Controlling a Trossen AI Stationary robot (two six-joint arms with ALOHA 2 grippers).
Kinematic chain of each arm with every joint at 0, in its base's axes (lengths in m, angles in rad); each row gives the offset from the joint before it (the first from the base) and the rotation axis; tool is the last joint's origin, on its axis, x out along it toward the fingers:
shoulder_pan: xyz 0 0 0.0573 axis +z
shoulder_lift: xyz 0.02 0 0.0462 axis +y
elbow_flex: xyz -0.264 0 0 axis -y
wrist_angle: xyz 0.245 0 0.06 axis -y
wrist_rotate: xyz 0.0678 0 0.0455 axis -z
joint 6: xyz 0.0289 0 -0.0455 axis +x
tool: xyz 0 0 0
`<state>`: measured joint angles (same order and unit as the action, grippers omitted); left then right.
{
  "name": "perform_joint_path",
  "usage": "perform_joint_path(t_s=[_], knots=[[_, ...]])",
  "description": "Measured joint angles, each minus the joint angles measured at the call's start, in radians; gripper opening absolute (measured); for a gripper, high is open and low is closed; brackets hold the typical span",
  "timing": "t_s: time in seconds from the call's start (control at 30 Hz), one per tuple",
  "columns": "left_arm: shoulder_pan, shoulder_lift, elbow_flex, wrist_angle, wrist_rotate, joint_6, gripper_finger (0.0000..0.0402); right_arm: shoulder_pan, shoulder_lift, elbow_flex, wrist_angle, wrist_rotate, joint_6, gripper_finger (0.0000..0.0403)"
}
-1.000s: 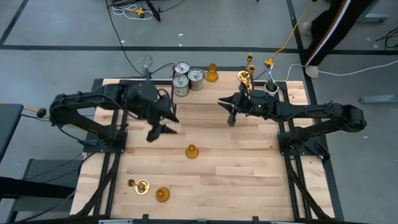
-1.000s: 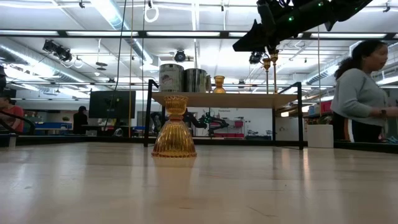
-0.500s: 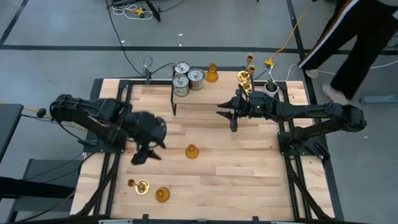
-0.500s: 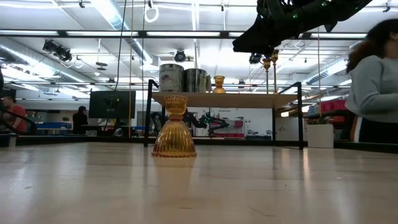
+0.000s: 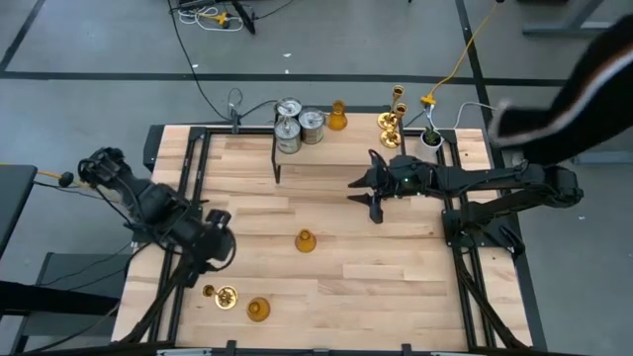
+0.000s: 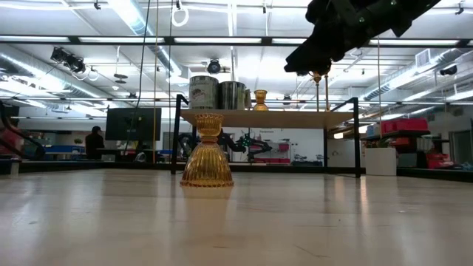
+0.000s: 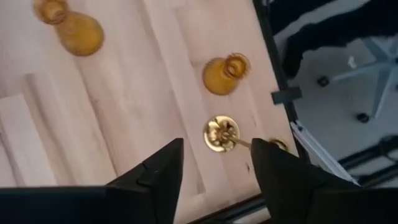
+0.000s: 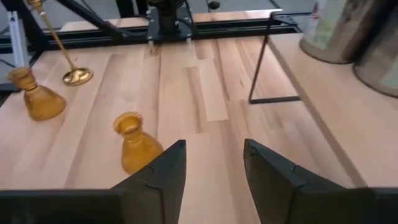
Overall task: Pick & Place candle stick holders
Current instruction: Put the gold candle holder on the shelf aligned with the other gold candle holders
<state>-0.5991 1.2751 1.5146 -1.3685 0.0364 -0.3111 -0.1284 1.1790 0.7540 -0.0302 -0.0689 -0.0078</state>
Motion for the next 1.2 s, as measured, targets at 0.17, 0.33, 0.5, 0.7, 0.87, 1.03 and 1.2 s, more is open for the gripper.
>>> perform_joint_path(t_s=[0.17, 0.33, 0.5, 0.7, 0.87, 1.03, 1.2], knots=[[-0.07, -0.001, 0.0, -0.03, -0.031, -0.028, 0.0172, 0.021, 0.0, 0.0, -0.002, 0.0, 0.0, 0.0165], [-0.125, -0.001, 0.0, -0.035, -0.07, -0.073, 0.0157, 0.033, 0.0, 0.0, -0.002, 0.041, 0.027, 0.0165], [-0.176, -0.001, 0.0, 0.033, -0.142, -0.104, 0.0149, 0.042, 0.0, 0.0, -0.001, 0.034, 0.029, 0.0165], [-0.22, -0.001, 0.0, 0.05, -0.199, -0.131, 0.0143, 0.061, 0.0, 0.0, -0.001, 0.034, 0.04, 0.0165], [-0.267, -0.001, 0.0, 0.084, -0.276, -0.183, 0.0142, 0.061, 0.0, 0.0, 0.0, 0.034, 0.056, 0.0165], [-0.283, 0.001, 0.0, 0.157, -0.312, -0.209, 0.0142, 0.061, 0.0, 0.0, 0.0, 0.034, 0.056, 0.0165], [-0.278, 0.013, -0.001, 0.155, -0.32, -0.201, 0.0145, 0.061, 0.0, 0.0, 0.0, 0.034, 0.056, 0.0165]])
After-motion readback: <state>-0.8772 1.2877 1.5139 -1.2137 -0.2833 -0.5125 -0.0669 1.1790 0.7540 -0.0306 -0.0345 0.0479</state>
